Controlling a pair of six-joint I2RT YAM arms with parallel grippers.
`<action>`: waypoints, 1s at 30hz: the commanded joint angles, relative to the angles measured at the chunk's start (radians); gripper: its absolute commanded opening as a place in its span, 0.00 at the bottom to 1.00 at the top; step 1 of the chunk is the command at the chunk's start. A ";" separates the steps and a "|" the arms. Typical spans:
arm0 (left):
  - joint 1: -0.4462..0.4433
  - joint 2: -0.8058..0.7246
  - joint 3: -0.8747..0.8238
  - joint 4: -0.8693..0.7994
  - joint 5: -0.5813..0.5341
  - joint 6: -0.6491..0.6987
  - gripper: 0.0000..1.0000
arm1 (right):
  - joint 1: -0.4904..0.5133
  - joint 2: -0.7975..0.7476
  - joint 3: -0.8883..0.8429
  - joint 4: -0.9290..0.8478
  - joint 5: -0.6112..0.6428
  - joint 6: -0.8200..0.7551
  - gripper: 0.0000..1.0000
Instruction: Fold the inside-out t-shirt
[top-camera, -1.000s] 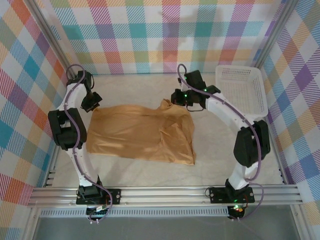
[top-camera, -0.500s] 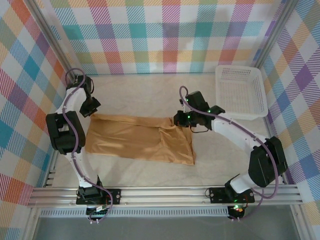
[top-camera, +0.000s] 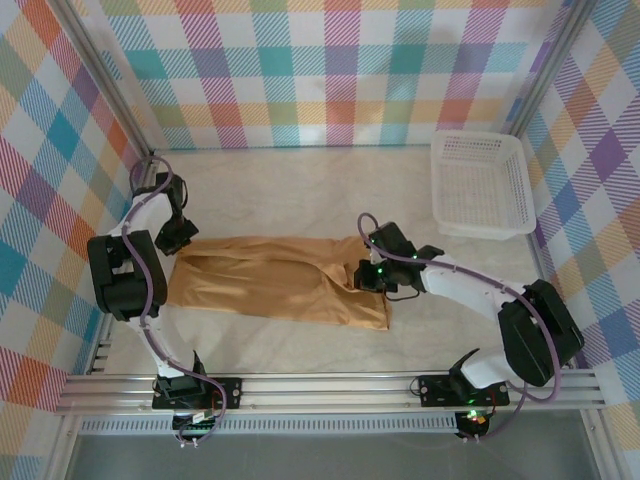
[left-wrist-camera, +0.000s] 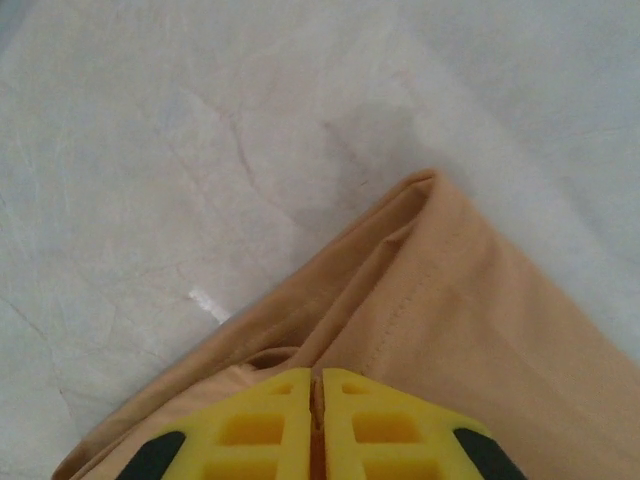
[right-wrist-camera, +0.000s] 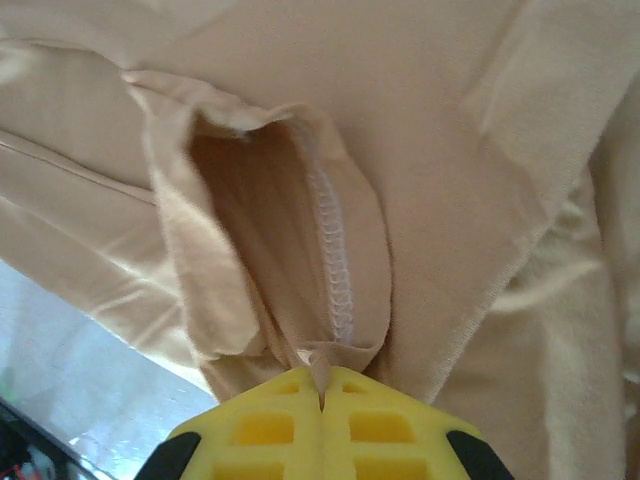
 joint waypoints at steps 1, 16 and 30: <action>0.032 -0.026 -0.028 0.022 -0.033 -0.029 0.14 | 0.018 0.006 -0.037 0.043 0.014 0.031 0.07; -0.188 -0.117 -0.005 0.119 0.122 -0.083 0.55 | 0.052 0.115 0.193 -0.071 0.071 -0.124 0.51; -0.163 -0.111 -0.078 0.140 0.176 -0.084 0.54 | 0.090 0.308 0.285 -0.055 0.054 -0.084 0.47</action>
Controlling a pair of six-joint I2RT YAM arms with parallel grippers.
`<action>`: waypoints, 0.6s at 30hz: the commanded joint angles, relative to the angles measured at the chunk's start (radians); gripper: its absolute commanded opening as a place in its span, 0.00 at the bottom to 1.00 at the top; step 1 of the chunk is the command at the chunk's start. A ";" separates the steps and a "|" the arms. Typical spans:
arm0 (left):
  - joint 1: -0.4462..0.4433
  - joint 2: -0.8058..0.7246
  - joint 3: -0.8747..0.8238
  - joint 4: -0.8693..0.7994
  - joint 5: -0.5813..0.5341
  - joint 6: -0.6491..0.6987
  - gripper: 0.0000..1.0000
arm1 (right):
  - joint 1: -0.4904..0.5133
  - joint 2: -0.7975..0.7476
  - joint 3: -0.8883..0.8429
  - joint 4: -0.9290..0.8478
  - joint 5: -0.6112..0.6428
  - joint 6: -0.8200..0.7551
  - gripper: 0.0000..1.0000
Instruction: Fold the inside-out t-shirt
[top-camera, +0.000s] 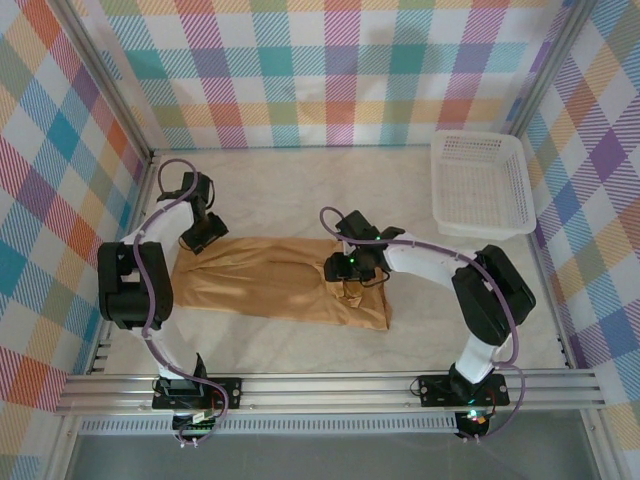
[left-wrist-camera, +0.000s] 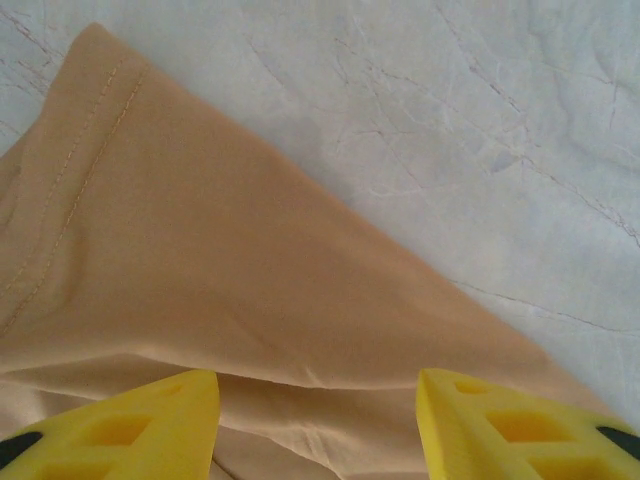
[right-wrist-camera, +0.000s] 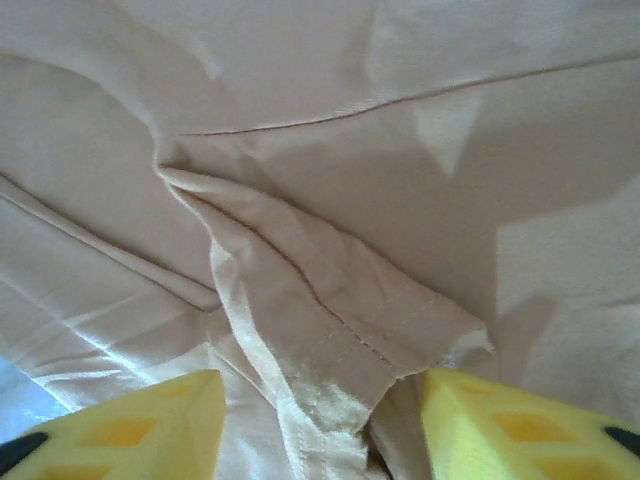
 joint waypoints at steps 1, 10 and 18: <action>0.008 -0.023 0.004 -0.003 0.019 -0.006 0.54 | 0.020 0.012 -0.004 0.024 -0.026 0.034 0.41; 0.008 -0.033 -0.017 -0.002 0.008 -0.008 0.53 | 0.171 -0.086 0.013 -0.023 0.126 0.188 0.00; 0.013 -0.050 -0.012 -0.023 -0.007 0.006 0.53 | 0.364 -0.070 0.009 -0.056 0.291 0.329 0.06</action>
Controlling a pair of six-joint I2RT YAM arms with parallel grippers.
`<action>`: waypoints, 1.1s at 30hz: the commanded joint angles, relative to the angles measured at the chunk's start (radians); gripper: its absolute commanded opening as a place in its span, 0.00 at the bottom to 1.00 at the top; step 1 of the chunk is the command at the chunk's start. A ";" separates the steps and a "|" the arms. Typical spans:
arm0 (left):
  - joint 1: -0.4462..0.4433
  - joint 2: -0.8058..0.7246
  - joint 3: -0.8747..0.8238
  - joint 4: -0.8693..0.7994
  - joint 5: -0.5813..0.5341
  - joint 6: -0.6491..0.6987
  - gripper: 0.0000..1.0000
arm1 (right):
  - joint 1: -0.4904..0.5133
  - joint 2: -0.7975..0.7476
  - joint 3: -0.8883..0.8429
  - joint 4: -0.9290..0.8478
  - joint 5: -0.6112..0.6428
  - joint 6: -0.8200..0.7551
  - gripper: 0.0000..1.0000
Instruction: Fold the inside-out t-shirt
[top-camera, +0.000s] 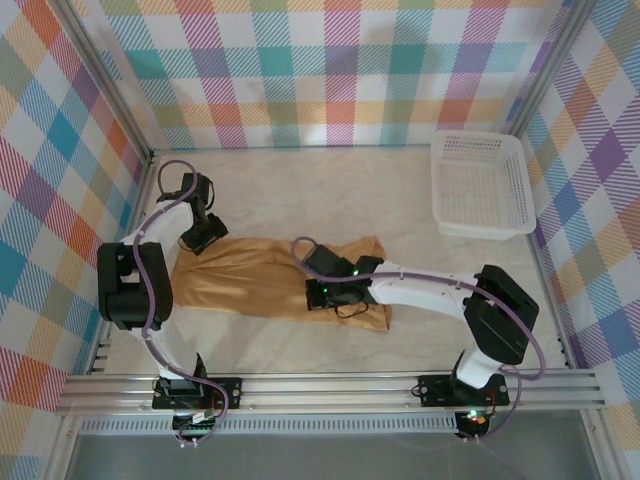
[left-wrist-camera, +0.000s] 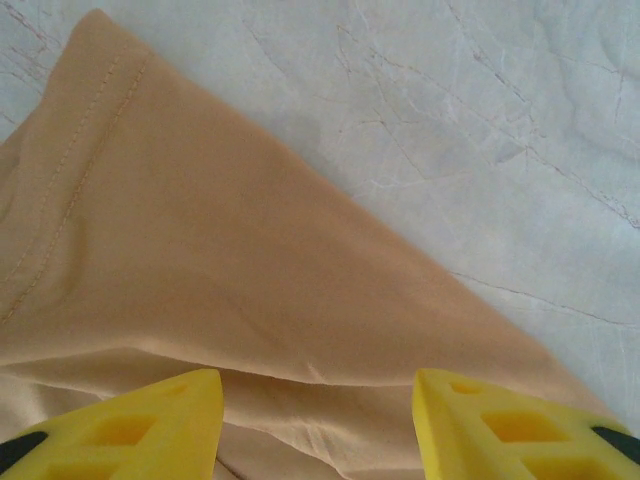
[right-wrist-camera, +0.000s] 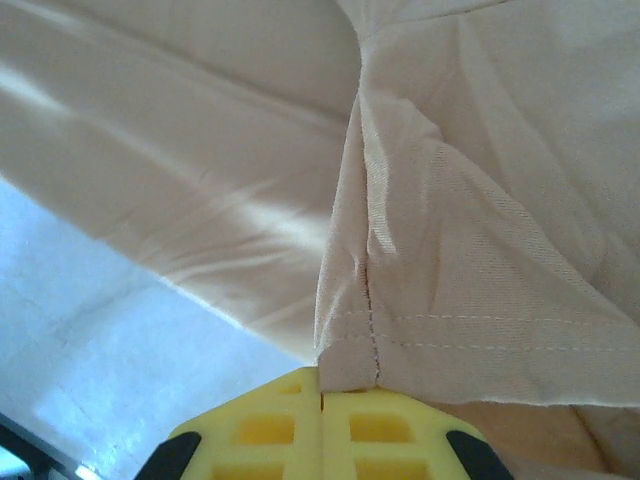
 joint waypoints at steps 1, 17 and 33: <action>0.013 -0.045 -0.002 -0.024 -0.012 0.008 0.53 | 0.031 0.028 0.015 -0.047 0.069 0.082 0.20; 0.080 -0.001 0.014 -0.019 0.078 0.034 0.54 | -0.381 -0.054 -0.042 -0.025 -0.100 -0.163 0.57; 0.145 0.205 0.082 0.053 0.186 -0.002 0.54 | -0.571 0.175 0.040 0.099 -0.259 -0.156 0.39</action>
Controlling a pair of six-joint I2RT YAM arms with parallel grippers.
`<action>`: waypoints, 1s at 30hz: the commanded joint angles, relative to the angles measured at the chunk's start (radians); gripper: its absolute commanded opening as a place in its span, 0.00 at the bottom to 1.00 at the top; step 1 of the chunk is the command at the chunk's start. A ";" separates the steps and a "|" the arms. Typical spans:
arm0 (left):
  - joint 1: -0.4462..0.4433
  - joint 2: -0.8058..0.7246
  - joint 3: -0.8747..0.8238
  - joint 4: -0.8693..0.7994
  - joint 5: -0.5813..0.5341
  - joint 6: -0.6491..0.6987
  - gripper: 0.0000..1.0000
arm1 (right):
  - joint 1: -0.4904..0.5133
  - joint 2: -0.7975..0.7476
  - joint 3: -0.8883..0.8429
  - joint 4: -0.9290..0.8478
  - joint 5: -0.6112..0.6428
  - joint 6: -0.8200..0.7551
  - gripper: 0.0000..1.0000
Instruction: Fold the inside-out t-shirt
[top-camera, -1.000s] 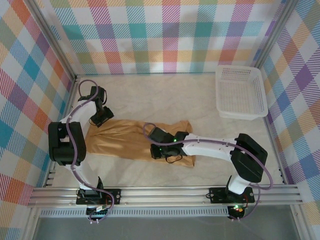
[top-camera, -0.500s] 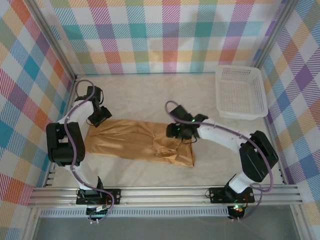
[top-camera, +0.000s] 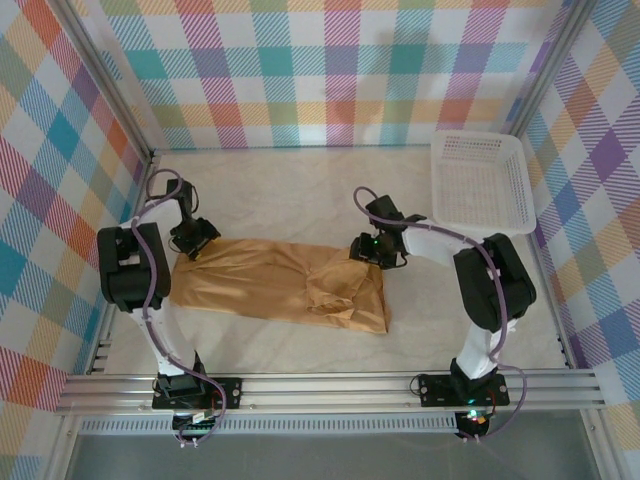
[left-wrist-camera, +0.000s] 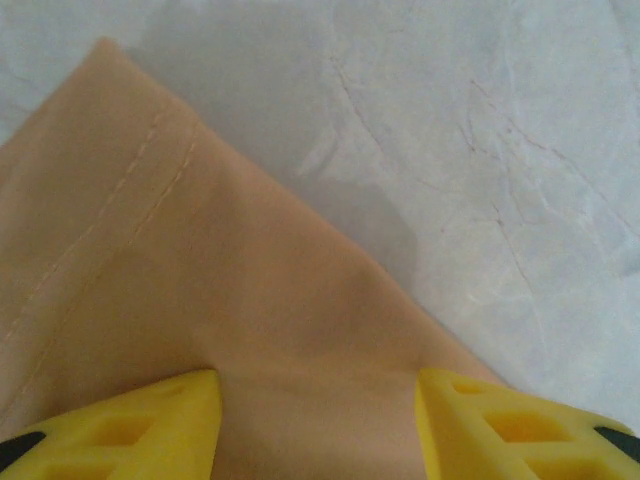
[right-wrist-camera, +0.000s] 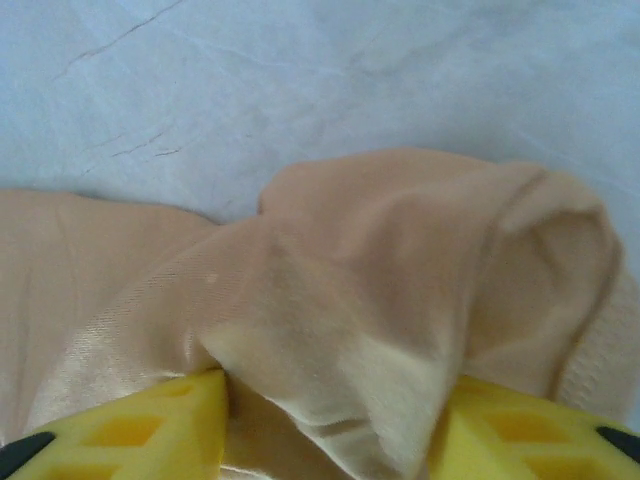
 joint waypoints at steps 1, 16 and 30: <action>0.017 0.036 0.043 0.008 0.018 -0.009 0.54 | -0.012 0.020 0.035 0.046 -0.041 0.002 0.28; 0.083 0.048 0.043 -0.033 -0.084 0.014 0.53 | -0.107 -0.020 0.138 -0.195 -0.040 -0.107 0.19; 0.021 -0.150 0.054 -0.124 -0.169 0.037 0.66 | -0.058 -0.004 0.087 -0.208 -0.086 -0.093 0.93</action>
